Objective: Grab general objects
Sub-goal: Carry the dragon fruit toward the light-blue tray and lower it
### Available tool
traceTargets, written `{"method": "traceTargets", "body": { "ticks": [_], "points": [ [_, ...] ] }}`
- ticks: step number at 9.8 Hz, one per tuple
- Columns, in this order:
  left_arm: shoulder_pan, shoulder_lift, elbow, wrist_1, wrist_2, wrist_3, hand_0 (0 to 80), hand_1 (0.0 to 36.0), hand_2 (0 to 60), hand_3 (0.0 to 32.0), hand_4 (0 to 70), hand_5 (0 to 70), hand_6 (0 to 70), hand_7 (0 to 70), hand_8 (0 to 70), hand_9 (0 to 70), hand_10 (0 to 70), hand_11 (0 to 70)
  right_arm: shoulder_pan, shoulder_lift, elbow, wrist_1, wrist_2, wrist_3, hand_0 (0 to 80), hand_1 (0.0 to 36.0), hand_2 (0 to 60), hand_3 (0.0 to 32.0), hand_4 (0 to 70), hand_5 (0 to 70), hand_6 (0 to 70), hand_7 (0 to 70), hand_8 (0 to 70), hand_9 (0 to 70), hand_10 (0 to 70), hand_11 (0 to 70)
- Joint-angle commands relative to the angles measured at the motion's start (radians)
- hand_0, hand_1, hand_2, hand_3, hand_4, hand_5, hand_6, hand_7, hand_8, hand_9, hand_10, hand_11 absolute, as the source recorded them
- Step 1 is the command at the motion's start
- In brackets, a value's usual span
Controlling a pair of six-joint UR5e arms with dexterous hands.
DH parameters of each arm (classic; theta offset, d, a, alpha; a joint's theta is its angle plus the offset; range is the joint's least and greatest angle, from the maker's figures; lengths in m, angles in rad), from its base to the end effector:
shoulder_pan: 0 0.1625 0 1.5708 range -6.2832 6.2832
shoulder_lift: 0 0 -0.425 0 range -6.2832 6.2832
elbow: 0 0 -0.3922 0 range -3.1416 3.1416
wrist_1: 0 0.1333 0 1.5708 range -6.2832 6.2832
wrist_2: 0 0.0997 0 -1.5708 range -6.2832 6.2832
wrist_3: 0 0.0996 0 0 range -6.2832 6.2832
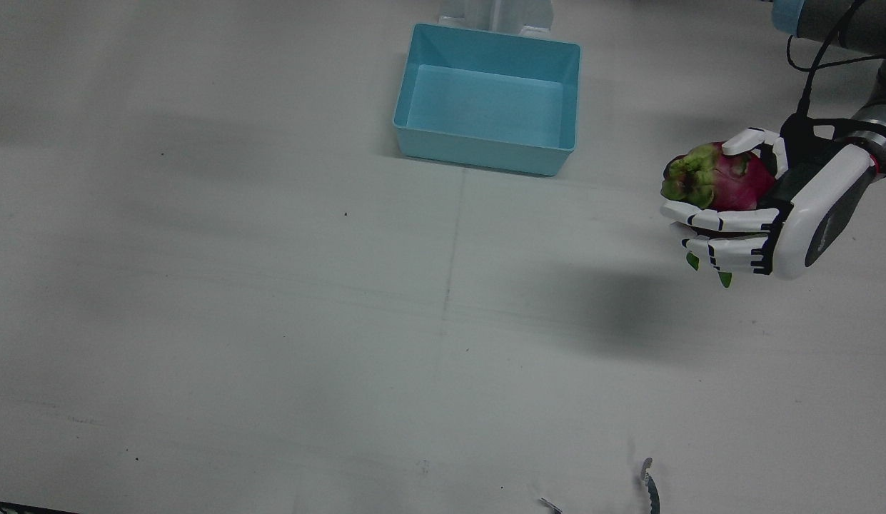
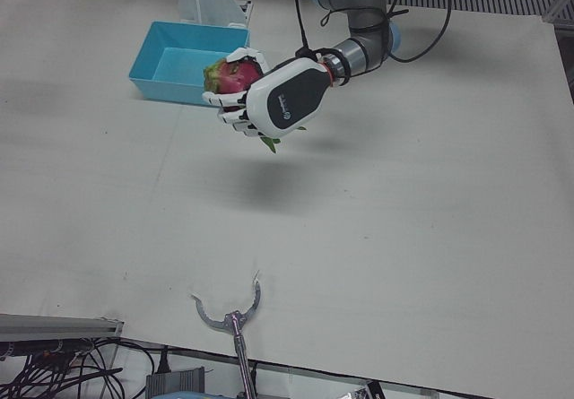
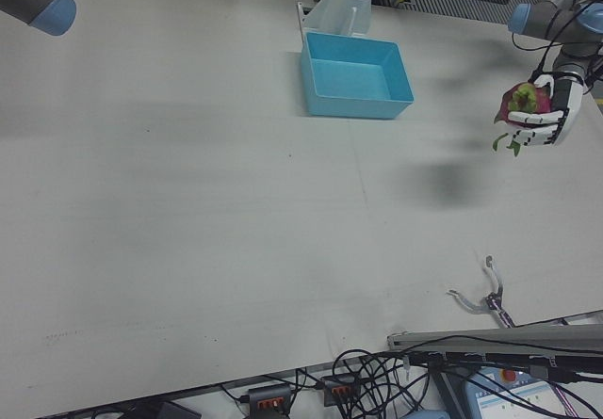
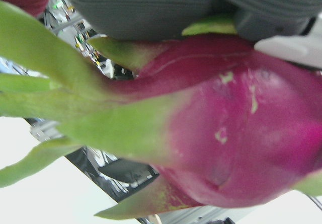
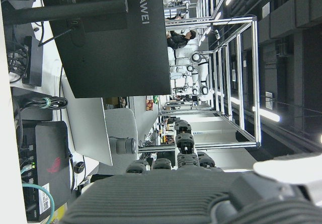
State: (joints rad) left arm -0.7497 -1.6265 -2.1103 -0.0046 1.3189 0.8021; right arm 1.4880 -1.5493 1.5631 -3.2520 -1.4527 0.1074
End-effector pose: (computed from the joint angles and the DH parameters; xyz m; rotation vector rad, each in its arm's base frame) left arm 0.2467 -0.4458 0.3948 0.1362 2.3789 -1.0818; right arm 0.1040 -0.5004 0.6908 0.0616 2.0483 -2.2510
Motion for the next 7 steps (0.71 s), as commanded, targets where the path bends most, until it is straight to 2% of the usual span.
{"method": "traceTargets", "body": {
  "ticks": [1,4,7],
  "points": [
    [0.208,-0.027,-0.063,-0.064,0.002,-0.058,38.1,9.4,60.0,0.0,70.0,43.7,70.0,70.0,70.0,70.0,70.0,70.0,0.0,0.0,0.0,0.0,0.0,0.0,0.0,0.0,0.0,0.0,0.0,0.0,0.0,0.0,0.0,0.0,0.0,0.0],
    [0.337,-0.088,-0.06,-0.06,-0.006,-0.054,42.3,11.0,60.0,0.0,70.0,48.3,70.0,70.0,70.0,70.0,70.0,70.0,0.0,0.0,0.0,0.0,0.0,0.0,0.0,0.0,0.0,0.0,0.0,0.0,0.0,0.0,0.0,0.0,0.0,0.0],
    [0.41,-0.102,-0.06,-0.055,-0.004,-0.015,45.3,11.3,60.0,0.0,70.0,49.7,70.0,70.0,70.0,70.0,70.0,70.0,0.0,0.0,0.0,0.0,0.0,0.0,0.0,0.0,0.0,0.0,0.0,0.0,0.0,0.0,0.0,0.0,0.0,0.0]
  ]
}}
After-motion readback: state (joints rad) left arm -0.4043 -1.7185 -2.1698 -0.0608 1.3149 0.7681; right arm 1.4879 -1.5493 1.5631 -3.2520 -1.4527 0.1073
